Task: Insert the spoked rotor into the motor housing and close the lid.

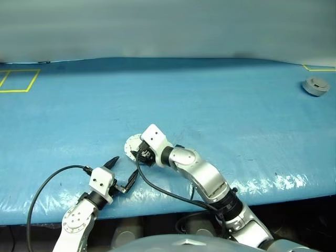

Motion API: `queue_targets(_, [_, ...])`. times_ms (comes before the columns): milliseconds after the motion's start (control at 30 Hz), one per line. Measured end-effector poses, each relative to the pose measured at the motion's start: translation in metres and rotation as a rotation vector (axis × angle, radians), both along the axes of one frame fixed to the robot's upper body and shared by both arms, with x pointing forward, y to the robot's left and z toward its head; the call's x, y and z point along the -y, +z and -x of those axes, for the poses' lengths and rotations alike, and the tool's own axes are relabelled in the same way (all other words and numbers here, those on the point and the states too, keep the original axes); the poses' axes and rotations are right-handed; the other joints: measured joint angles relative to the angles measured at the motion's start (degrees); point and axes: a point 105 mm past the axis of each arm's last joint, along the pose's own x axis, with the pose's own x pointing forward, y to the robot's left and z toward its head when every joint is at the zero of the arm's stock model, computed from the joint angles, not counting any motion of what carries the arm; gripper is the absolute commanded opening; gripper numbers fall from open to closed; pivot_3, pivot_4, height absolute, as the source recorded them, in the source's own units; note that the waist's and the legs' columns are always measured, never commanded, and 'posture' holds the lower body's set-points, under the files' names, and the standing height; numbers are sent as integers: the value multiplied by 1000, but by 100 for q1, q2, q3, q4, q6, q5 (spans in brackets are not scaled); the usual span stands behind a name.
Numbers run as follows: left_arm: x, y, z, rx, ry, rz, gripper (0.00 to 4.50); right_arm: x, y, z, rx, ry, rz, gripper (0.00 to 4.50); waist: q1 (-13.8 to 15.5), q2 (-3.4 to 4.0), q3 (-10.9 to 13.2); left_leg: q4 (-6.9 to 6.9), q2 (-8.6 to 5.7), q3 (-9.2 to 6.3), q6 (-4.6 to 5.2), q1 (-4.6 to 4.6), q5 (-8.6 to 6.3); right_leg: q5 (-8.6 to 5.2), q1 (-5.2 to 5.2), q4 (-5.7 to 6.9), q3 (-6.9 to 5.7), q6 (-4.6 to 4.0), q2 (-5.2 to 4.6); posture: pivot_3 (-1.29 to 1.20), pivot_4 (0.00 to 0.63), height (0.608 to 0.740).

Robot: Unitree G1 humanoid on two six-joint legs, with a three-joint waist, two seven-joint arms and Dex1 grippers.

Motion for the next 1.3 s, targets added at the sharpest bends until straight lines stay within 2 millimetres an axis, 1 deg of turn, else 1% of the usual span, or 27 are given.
queue_targets(267, [1,2,-2,8,-3,0,4500,-4,-1,-4,32,33,39,3025,-10,1,-2,0,8,2,-1,13,1,-1,3,4,-1,-1,8,0,150,740])
queue_targets(600, [1,3,-3,13,-6,-1,4500,-3,0,-11,-12,63,97,3025,-3,1,-10,4,7,1,-1,16,3,0,5,4,-1,-3,6,0,150,740])
queue_targets(733, [1,2,-3,12,-6,-1,4500,-1,1,-13,-46,67,86,3025,-1,0,-11,5,6,0,-1,17,2,2,4,3,-1,-4,5,0,150,740])
queue_targets(1067, [0,2,-2,11,-7,-3,4500,11,4,-16,-37,142,120,3025,25,-1,-11,4,-3,-5,1,11,2,10,5,-2,-2,-13,-3,0,150,740])
queue_targets(1300, [0,2,-2,10,-8,-4,4500,12,2,-15,-12,166,119,3025,25,-1,-11,4,-3,-4,1,8,1,9,7,-2,-2,-12,-3,0,150,740])
